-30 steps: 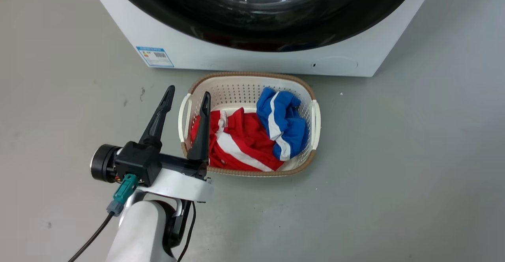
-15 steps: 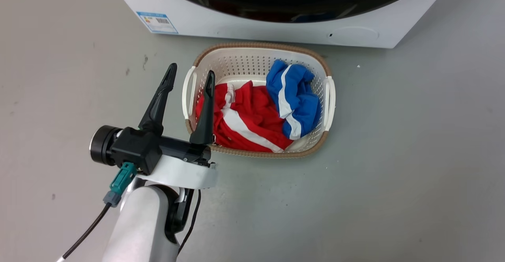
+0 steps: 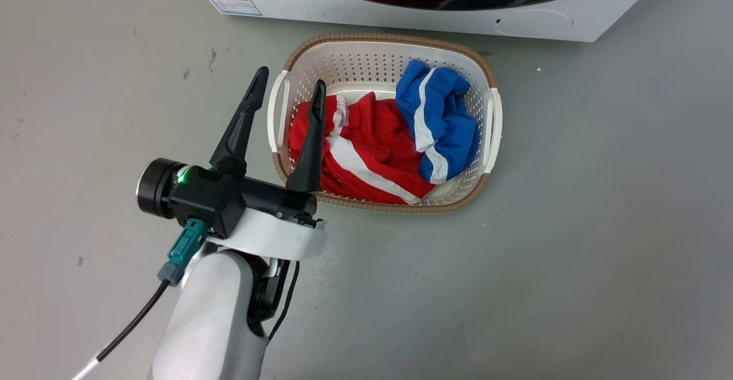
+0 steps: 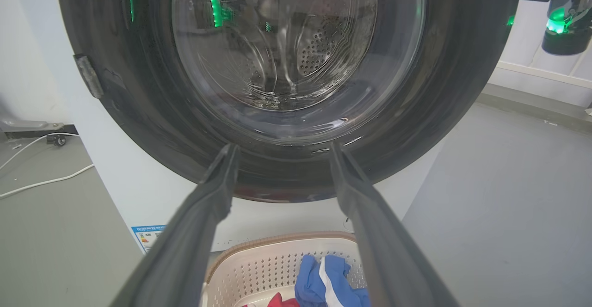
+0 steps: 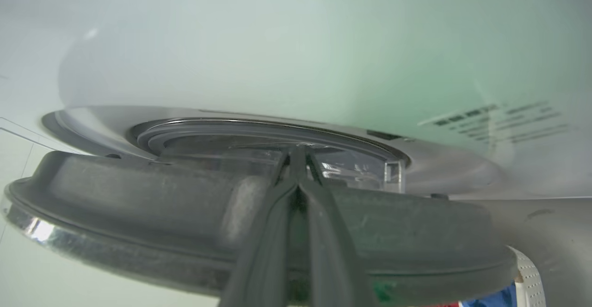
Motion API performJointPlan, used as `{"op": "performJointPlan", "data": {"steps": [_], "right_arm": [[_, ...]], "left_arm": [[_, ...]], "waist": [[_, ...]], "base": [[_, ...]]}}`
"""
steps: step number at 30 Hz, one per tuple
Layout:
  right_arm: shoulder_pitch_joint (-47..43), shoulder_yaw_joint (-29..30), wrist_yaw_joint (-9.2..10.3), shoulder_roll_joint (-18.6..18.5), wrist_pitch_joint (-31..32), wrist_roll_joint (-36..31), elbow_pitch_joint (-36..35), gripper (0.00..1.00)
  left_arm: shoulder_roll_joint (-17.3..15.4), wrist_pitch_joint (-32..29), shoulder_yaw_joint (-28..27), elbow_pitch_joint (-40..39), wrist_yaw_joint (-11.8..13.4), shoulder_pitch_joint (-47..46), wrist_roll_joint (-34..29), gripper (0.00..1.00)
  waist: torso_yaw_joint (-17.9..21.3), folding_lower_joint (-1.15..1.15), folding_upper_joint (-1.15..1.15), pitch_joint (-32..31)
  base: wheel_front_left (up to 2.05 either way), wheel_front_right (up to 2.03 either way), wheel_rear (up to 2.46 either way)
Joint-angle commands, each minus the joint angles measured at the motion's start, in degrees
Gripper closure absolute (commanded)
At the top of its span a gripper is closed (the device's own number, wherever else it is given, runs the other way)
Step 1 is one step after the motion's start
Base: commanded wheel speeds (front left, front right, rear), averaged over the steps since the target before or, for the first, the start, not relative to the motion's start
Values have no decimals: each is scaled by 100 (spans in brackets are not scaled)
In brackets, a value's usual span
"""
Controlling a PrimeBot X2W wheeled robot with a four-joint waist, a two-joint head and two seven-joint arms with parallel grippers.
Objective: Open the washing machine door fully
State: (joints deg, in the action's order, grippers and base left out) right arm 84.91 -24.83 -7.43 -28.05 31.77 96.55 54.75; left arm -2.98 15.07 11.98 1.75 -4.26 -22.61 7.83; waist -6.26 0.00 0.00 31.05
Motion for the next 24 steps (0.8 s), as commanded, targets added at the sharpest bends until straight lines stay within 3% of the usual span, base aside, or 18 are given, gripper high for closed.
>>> {"op": "performJointPlan", "data": {"steps": [1,12,24], "right_arm": [[-91,-88,-14,80,162,-29,-147,100],[-760,-319,-13,-88,726,62,-782,100],[-2182,-545,-13,-53,785,299,-1598,100]], "left_arm": [[13,14,-1,13,34,-51,20,0],[12,14,-51,207,50,23,38,0],[12,14,-122,535,-36,424,92,0]], "waist": [[2,0,0,-17],[66,0,0,-335],[171,0,0,-1264]], "base": [[0,0,0],[0,0,0],[0,0,0]]}}
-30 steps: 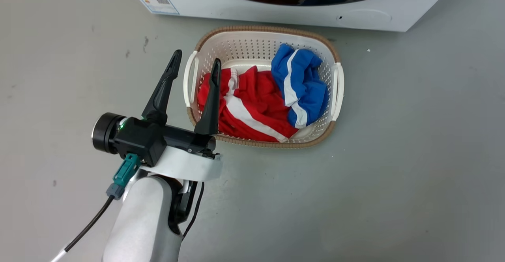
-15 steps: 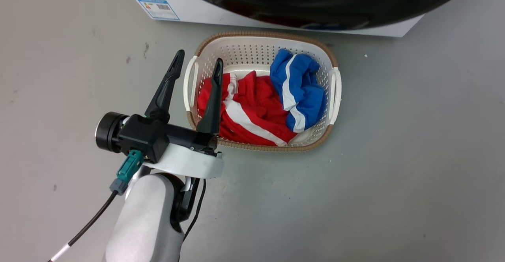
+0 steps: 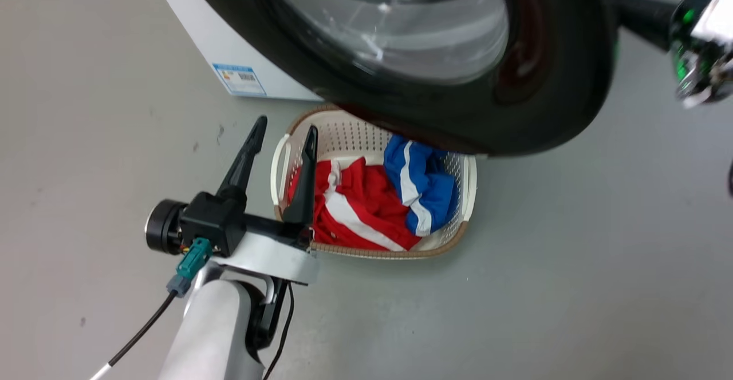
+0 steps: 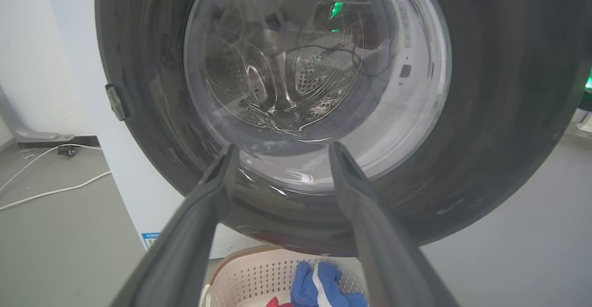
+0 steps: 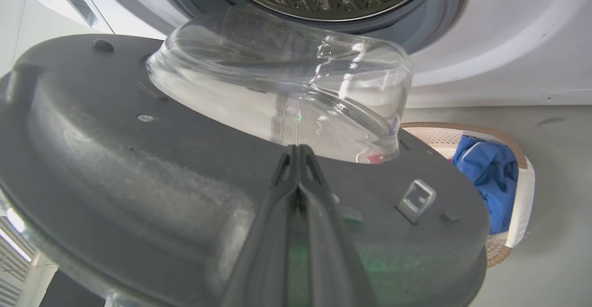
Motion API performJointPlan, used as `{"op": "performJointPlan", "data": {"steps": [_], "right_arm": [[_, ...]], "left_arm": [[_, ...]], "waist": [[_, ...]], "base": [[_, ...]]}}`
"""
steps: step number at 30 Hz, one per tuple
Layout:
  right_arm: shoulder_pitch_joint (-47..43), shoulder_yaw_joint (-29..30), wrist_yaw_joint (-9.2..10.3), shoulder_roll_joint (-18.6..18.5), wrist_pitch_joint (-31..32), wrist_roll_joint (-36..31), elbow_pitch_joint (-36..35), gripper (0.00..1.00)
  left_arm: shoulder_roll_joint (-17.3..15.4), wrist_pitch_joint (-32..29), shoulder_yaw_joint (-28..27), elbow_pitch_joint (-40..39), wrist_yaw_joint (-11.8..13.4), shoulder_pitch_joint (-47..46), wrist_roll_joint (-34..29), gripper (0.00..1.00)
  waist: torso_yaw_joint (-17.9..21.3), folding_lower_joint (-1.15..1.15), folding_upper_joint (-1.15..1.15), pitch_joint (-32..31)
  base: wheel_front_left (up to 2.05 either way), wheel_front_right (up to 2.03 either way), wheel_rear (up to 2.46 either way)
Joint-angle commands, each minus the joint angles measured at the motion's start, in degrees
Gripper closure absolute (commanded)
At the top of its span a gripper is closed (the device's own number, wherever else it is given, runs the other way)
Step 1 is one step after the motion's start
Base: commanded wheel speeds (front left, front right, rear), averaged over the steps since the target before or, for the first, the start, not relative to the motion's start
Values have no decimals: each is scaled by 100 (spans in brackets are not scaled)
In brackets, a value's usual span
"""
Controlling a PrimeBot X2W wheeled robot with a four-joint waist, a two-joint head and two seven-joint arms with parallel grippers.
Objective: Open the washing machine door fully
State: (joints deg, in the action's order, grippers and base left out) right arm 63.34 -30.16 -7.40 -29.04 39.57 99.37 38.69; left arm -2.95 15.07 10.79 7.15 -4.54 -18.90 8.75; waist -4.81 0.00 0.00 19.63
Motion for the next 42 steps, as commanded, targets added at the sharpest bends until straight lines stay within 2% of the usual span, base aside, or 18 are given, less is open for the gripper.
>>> {"op": "performJointPlan", "data": {"steps": [1,13,30,36,42], "right_arm": [[-155,-37,-16,83,-12,40,-70,100],[-1499,-371,-16,532,-385,300,-719,100],[-2051,-1041,-16,1406,-933,215,-1053,100],[-2215,-1091,-16,1543,-1409,6,-1162,100],[-2612,-765,-16,1451,-2222,-29,-1160,100]], "left_arm": [[9,14,-16,14,-20,86,0,0],[8,14,-101,281,-95,745,56,0],[8,14,111,406,-170,1055,76,0],[-85,14,91,464,-183,1168,10,0],[-97,14,87,508,-201,1273,51,0]], "waist": [[36,0,0,-197],[57,0,0,-1202],[-110,0,0,-1649],[-47,0,0,-1759],[4,0,0,-1947]], "base": [[0,0,0],[0,0,0],[0,0,0],[0,0,0],[0,0,0]]}}
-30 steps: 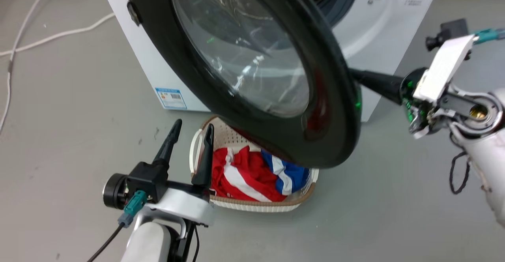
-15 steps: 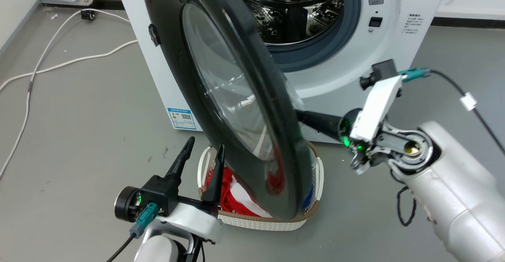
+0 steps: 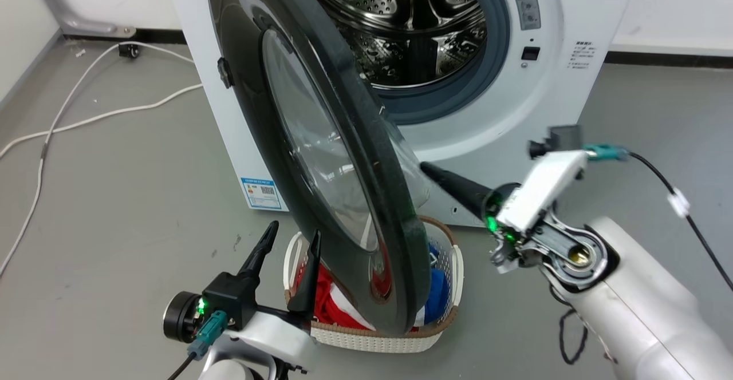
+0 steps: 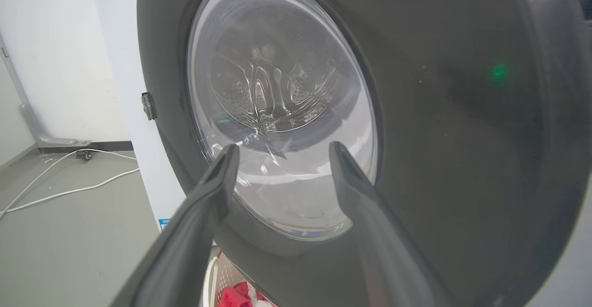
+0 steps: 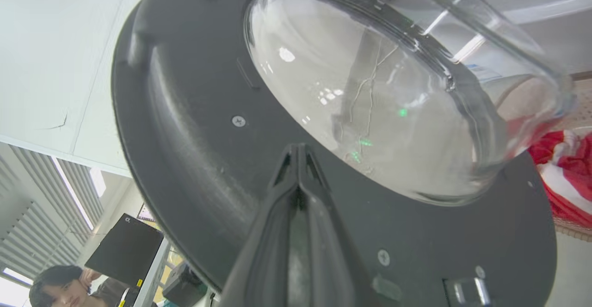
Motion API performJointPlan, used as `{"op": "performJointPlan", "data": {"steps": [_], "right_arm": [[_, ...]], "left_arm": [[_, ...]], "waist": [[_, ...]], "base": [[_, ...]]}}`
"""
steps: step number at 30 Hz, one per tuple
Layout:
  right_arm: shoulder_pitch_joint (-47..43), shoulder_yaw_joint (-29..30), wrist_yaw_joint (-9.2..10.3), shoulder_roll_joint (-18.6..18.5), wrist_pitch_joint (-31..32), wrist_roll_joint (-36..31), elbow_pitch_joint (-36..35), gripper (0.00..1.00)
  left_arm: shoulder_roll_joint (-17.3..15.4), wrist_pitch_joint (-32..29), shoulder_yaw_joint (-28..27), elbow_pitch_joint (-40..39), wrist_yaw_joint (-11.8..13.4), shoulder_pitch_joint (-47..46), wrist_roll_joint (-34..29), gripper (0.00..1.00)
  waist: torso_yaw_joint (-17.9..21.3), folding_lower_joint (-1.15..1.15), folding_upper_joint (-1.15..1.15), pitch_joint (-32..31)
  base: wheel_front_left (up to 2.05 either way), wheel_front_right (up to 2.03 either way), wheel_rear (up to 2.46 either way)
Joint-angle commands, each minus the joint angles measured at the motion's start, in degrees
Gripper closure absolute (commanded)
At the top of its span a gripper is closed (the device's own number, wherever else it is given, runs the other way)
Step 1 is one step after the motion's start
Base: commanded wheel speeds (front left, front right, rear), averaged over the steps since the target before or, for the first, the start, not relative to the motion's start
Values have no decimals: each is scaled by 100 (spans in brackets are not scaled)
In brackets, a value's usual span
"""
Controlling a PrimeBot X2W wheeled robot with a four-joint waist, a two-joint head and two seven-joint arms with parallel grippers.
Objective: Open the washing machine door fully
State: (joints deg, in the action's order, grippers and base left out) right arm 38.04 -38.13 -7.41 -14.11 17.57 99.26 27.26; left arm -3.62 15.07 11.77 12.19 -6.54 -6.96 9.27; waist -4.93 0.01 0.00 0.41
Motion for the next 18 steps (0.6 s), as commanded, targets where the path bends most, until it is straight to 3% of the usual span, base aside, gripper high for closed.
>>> {"op": "performJointPlan", "data": {"steps": [1,8,16,17,18], "right_arm": [[-168,94,-14,-89,-195,-51,-30,100],[-1134,625,-14,-531,-1469,-207,-394,100],[-2482,1103,-14,-1279,-2825,-588,-834,99],[-2600,1168,-14,-1339,-2966,-668,-878,79],[-2692,1260,-14,-1429,-3087,-804,-900,45]], "left_arm": [[-29,14,-13,7,-4,88,4,0],[-28,14,-62,32,2,197,35,0],[-70,14,-200,63,32,342,63,0],[-74,14,-217,68,36,351,65,0],[-80,14,-239,63,47,363,71,0]], "waist": [[30,-1,0,-45],[167,-1,0,-209],[335,-1,0,-342],[361,-1,0,-348],[388,-1,0,-347]], "base": [[0,0,0],[0,0,0],[0,0,0],[0,0,0],[0,0,0]]}}
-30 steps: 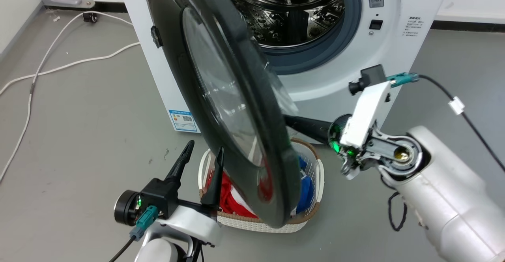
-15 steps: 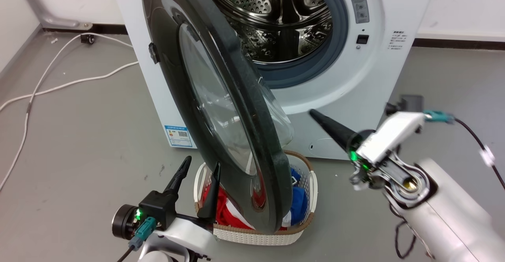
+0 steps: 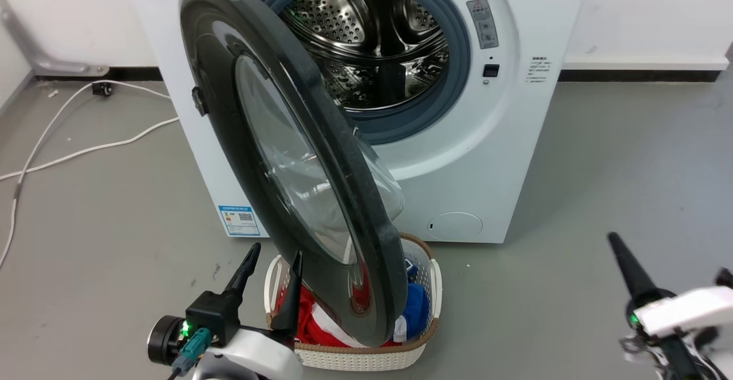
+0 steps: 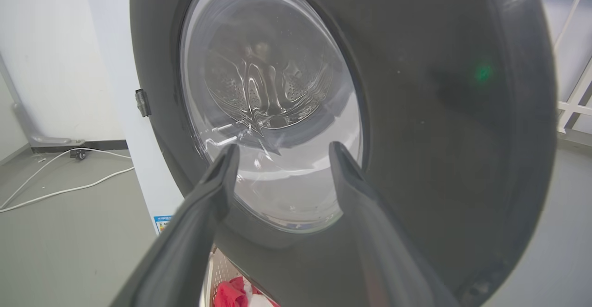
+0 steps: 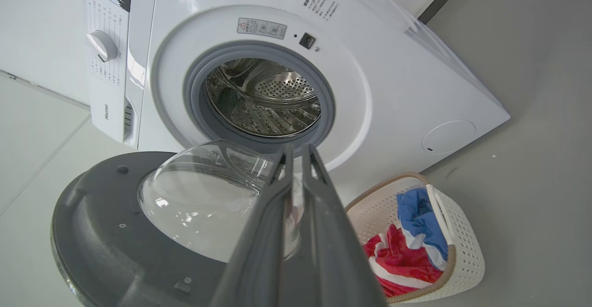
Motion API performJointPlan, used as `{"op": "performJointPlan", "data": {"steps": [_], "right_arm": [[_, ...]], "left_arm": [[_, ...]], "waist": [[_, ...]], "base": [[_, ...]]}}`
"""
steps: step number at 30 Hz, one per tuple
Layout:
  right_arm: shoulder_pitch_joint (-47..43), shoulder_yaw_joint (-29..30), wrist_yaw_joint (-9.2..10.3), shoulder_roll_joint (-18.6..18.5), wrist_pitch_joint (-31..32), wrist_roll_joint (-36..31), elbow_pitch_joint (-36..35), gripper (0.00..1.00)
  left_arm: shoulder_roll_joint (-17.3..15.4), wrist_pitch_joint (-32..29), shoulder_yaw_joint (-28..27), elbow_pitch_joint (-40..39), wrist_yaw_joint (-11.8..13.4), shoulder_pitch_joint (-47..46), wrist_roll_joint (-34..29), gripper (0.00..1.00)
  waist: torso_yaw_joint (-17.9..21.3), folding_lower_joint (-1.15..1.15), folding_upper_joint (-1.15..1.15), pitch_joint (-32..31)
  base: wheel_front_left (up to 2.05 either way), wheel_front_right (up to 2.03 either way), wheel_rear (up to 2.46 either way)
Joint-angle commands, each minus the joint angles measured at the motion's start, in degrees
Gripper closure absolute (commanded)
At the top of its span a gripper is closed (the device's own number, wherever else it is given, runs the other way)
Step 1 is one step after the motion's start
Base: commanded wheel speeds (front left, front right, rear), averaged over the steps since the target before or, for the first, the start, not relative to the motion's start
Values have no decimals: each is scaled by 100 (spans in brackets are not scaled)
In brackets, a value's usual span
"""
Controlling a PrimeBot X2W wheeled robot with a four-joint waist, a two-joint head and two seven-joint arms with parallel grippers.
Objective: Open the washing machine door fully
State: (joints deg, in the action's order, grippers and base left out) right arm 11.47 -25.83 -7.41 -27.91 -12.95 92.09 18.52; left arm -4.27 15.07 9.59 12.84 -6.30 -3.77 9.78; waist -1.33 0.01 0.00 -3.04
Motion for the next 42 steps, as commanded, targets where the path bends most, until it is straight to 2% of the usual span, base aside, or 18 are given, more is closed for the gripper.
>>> {"op": "performJointPlan", "data": {"steps": [1,4,8,12,16,20,23,26,42], "right_arm": [[-122,112,-14,-121,-113,-267,-31,2],[-256,301,-14,-188,-194,-733,-17,0],[-366,1061,-15,-83,-220,-2346,53,0],[-575,1963,-14,392,-215,-4497,-224,0],[-891,2615,-8,1020,-86,-6403,-903,0],[-1317,2915,-8,1717,378,-7756,-1809,0],[-1567,2842,-7,2053,682,-8197,-2175,0],[-1637,2724,-7,2222,800,-8335,-2241,0],[-1453,2661,-7,2303,793,-8352,-1942,0]], "left_arm": [[-18,14,-31,7,31,67,23,0],[-11,14,-57,19,40,99,39,0],[-2,14,-97,49,65,87,58,0],[3,14,-143,74,83,62,62,0],[-8,14,-180,89,91,32,53,0],[-37,14,-219,75,104,23,37,0],[-46,14,-240,79,112,12,27,0],[-51,14,-251,99,123,-17,9,0],[-79,14,-231,125,118,-68,-26,0]], "waist": [[49,-1,0,-2],[78,-1,0,2],[110,-1,0,20],[143,-1,0,47],[162,-1,0,77],[179,-1,0,110],[194,-1,0,149],[221,-1,0,200],[202,-1,0,262]], "base": [[0,0,0],[0,0,0],[0,0,0],[0,0,0],[0,0,0],[0,0,0],[0,0,0],[0,0,0],[0,0,0]]}}
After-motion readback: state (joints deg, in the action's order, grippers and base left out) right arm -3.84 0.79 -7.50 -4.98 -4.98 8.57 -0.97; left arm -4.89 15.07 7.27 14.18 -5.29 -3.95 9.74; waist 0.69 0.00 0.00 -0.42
